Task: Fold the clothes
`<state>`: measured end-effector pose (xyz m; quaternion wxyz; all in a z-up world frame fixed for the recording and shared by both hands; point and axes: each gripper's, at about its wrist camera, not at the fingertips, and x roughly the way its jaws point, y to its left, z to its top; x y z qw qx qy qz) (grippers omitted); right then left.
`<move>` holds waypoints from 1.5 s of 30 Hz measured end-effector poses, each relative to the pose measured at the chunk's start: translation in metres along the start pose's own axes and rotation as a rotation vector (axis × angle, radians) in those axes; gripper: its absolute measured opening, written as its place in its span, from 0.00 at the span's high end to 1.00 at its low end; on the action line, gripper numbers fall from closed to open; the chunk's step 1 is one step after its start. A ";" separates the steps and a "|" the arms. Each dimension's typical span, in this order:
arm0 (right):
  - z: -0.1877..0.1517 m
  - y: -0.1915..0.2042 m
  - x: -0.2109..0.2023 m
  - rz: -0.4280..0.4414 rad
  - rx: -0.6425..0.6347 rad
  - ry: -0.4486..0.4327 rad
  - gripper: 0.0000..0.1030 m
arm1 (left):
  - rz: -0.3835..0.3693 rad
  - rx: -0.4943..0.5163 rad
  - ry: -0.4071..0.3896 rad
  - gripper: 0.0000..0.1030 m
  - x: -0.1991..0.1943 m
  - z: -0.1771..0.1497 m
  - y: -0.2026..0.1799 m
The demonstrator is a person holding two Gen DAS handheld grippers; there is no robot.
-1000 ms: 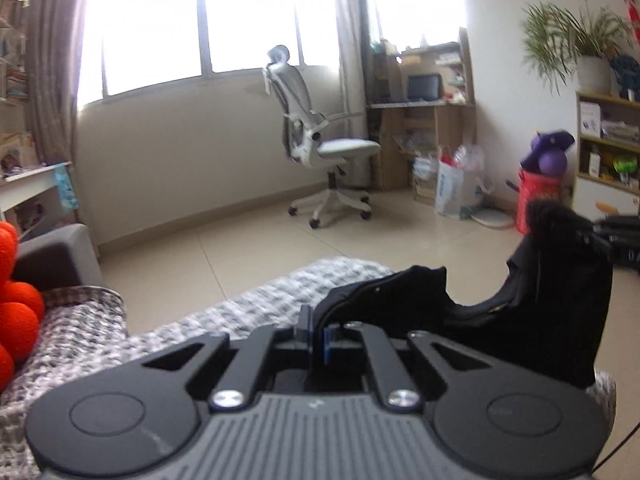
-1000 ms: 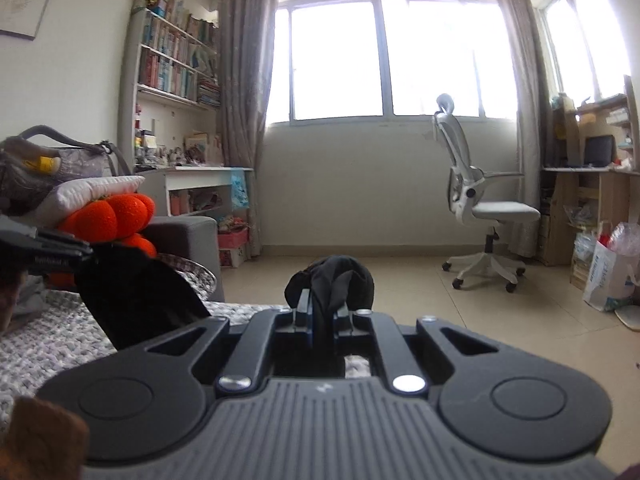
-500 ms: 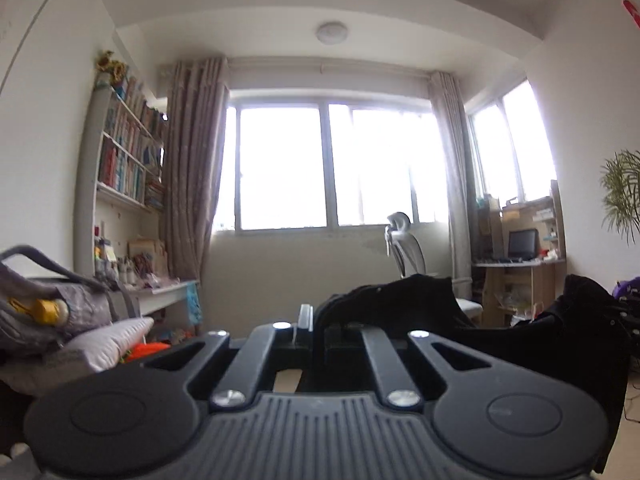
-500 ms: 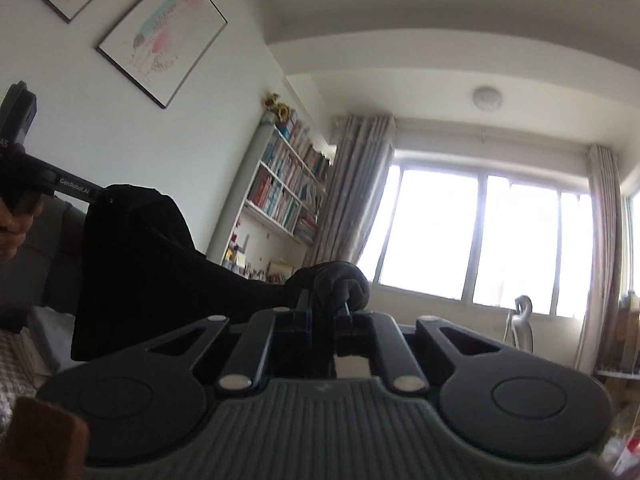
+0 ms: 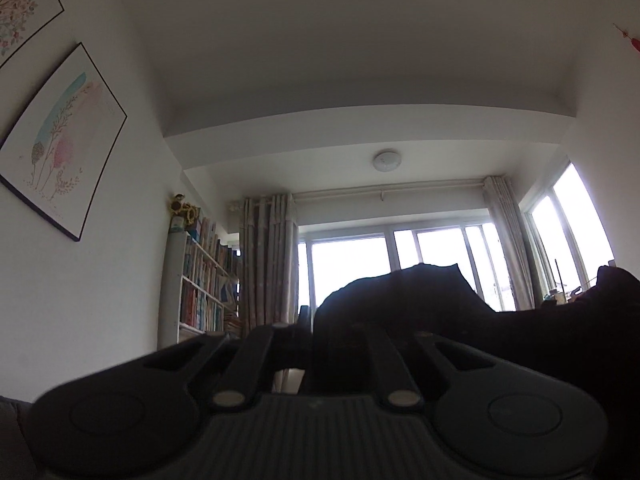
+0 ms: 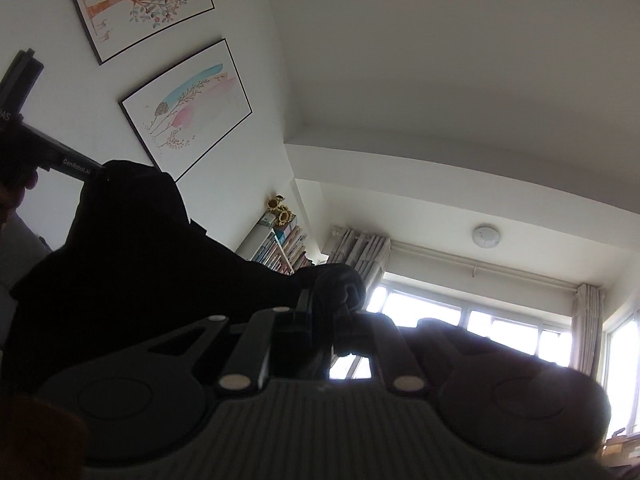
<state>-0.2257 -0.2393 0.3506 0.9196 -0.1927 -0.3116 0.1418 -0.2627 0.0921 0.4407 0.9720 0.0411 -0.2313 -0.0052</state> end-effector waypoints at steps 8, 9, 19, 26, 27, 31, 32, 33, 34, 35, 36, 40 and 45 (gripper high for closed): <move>-0.106 0.017 0.057 0.005 0.029 0.239 0.91 | -0.003 0.015 0.220 0.89 0.066 -0.108 -0.011; -0.126 0.019 0.070 0.001 0.030 0.279 0.91 | -0.007 0.017 0.261 0.89 0.080 -0.128 -0.013; -0.355 0.033 0.226 -0.035 0.031 0.767 0.91 | 0.008 -0.004 0.722 0.89 0.232 -0.383 -0.043; -0.509 0.088 0.218 0.002 -0.059 1.191 0.90 | 0.023 -0.097 1.100 0.75 0.276 -0.578 -0.065; -0.514 0.081 0.206 -0.006 -0.033 1.202 0.89 | 0.017 -0.115 1.100 0.68 0.273 -0.578 -0.058; -0.523 0.045 0.176 -0.038 0.139 1.201 0.79 | -0.006 -0.159 1.072 0.28 0.261 -0.570 -0.034; -0.523 0.041 0.168 -0.026 0.193 1.181 0.77 | -0.012 -0.169 1.065 0.28 0.258 -0.568 -0.027; -0.514 0.038 0.163 0.001 0.223 1.158 0.72 | -0.017 -0.180 1.058 0.27 0.255 -0.566 -0.021; -0.505 0.035 0.158 0.028 0.253 1.135 0.69 | -0.023 -0.191 1.050 0.24 0.252 -0.564 -0.015; -0.495 0.035 0.152 0.059 0.273 1.106 0.66 | -0.029 -0.202 1.043 0.23 0.249 -0.562 -0.009; -0.485 0.040 0.148 0.097 0.275 1.073 0.61 | -0.034 -0.213 1.036 0.21 0.246 -0.560 -0.003; -0.464 0.064 0.145 0.263 0.339 1.041 0.58 | -0.003 -0.292 1.011 0.18 0.249 -0.557 0.011; -0.475 0.102 0.157 0.418 0.325 1.118 0.60 | 0.036 -0.287 0.964 0.18 0.257 -0.546 0.009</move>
